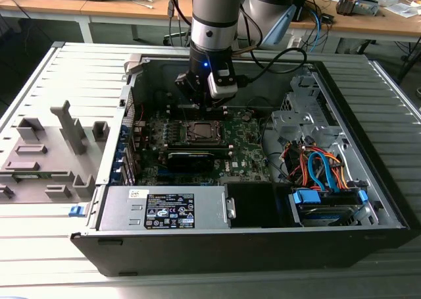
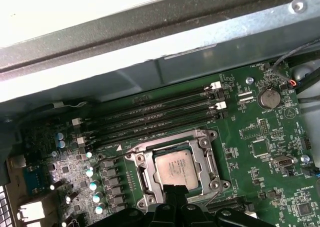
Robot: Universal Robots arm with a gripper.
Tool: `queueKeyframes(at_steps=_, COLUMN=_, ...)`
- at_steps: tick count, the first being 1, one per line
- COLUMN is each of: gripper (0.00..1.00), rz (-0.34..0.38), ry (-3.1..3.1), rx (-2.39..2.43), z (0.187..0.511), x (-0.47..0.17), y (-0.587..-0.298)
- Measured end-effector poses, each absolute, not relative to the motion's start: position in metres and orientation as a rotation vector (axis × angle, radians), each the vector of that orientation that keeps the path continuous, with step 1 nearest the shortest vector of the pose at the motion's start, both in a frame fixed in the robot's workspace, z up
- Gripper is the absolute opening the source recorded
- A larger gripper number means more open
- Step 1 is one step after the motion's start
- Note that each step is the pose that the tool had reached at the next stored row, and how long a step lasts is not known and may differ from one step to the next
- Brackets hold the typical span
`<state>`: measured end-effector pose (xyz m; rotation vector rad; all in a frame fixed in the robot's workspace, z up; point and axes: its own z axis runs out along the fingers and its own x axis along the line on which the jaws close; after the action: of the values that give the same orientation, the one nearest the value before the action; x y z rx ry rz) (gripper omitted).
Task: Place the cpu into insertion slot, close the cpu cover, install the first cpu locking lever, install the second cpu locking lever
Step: 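Install the first cpu locking lever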
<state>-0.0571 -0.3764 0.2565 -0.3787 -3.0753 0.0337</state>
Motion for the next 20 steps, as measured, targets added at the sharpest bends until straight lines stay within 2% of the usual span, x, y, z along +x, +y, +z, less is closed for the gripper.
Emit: queueKeyframes(at_steps=20, gripper=0.11, rz=0.035, ry=-3.082, rx=-0.326, z=0.2565, x=-0.0571, y=-0.3764)
